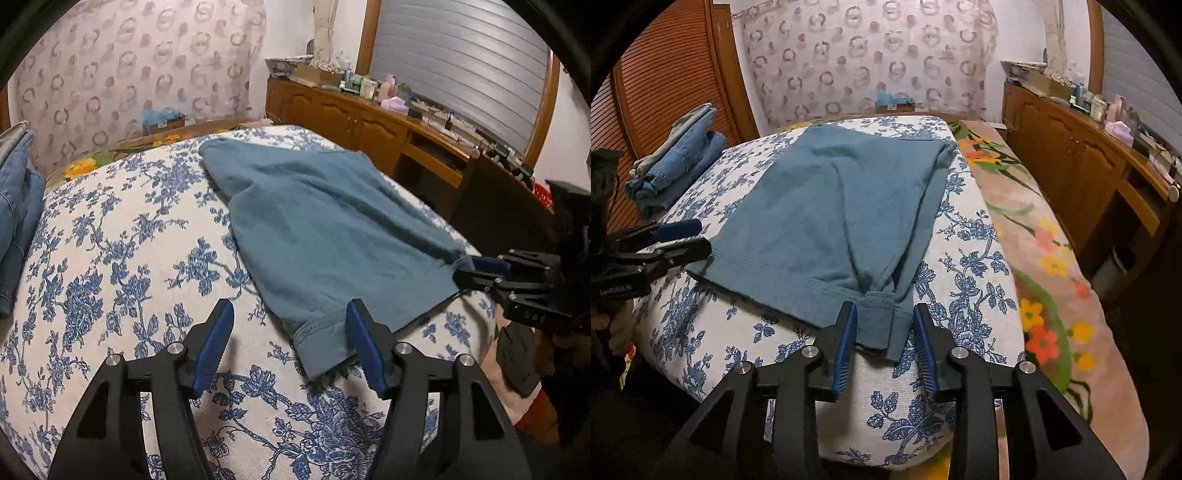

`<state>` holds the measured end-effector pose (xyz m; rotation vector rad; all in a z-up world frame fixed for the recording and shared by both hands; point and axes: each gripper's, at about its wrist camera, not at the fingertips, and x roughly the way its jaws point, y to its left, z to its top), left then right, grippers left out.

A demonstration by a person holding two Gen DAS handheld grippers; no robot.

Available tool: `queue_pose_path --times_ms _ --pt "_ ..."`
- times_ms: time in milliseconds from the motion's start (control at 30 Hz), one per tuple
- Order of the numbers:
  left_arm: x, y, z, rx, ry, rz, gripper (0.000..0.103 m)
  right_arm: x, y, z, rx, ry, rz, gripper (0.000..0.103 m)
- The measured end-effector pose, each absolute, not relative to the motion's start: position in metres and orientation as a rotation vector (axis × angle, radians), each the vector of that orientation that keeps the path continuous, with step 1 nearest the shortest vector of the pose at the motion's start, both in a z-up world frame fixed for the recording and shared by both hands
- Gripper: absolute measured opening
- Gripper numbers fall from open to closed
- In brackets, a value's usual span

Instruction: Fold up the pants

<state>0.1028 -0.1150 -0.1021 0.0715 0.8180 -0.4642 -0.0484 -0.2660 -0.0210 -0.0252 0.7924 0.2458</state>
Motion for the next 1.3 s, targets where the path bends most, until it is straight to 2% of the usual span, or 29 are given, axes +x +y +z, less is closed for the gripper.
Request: queue_pose_path --times_ms 300,533,667,767,900,933,1067,1133,1233,1300 --pt "0.106 -0.116 -0.114 0.07 0.851 -0.47 0.064 -0.051 -0.276 -0.023 0.022 0.783 0.251 0.032" --pt "0.105 -0.117 -0.115 0.074 0.832 -0.469 0.064 -0.054 -0.277 -0.023 0.044 0.779 0.299 0.015" --pt "0.105 -0.117 -0.115 0.076 0.833 -0.47 0.064 -0.057 -0.277 -0.024 0.051 0.767 0.304 0.014" --pt "0.104 -0.118 -0.115 0.065 0.847 -0.486 0.057 -0.058 -0.277 -0.025 0.065 0.759 0.304 0.013" --pt "0.1 -0.119 -0.115 0.062 0.86 -0.495 0.056 -0.061 -0.277 -0.024 0.073 0.739 0.302 0.013" --pt "0.098 -0.12 -0.115 0.069 0.857 -0.495 0.055 -0.061 -0.275 -0.023 0.075 0.734 0.303 0.013" --pt "0.09 -0.124 -0.115 0.089 0.858 -0.522 0.036 -0.063 -0.272 -0.021 0.082 0.714 0.309 0.013" --pt "0.087 -0.128 -0.114 0.118 0.856 -0.53 0.034 -0.065 -0.272 -0.019 0.083 0.7 0.315 0.013" --pt "0.091 -0.124 -0.114 0.077 0.866 -0.543 0.026 -0.066 -0.27 -0.018 0.078 0.691 0.319 0.013" --pt "0.093 -0.122 -0.112 0.062 0.863 -0.547 0.014 -0.066 -0.269 -0.018 0.081 0.687 0.322 0.013"
